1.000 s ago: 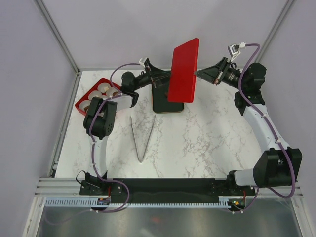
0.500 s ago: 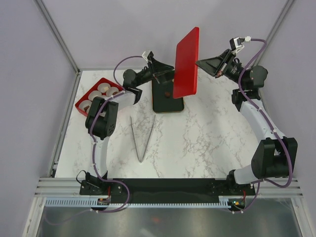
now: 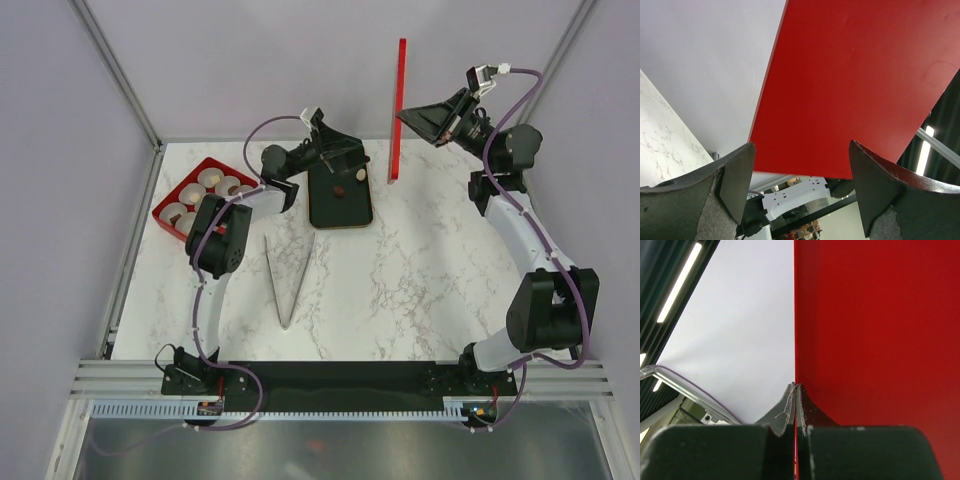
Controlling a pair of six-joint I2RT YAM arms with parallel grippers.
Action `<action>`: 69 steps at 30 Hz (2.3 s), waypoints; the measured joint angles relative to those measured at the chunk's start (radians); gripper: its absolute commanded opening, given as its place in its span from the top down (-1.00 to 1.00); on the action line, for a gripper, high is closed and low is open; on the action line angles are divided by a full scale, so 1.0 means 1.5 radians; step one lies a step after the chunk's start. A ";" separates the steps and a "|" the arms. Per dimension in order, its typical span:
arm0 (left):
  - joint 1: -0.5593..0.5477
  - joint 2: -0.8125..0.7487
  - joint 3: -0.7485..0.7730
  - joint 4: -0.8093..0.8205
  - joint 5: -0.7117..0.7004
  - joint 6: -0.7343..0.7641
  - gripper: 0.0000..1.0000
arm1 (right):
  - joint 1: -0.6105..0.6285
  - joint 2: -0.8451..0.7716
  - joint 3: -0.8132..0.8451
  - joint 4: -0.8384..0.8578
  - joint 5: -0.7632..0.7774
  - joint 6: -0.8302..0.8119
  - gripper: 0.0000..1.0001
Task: Pack the chocolate
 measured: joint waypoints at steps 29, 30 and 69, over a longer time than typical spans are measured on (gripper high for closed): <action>-0.028 0.099 0.143 0.011 -0.004 -0.005 -0.82 | 0.054 0.031 0.070 0.018 0.034 0.039 1.00; -0.029 0.099 0.144 0.011 -0.006 -0.008 -0.82 | 0.054 0.030 0.064 0.022 0.034 0.038 1.00; -0.012 0.183 0.257 -0.041 -0.023 -0.077 0.31 | -0.144 0.093 -0.104 -0.055 -0.018 -0.119 0.93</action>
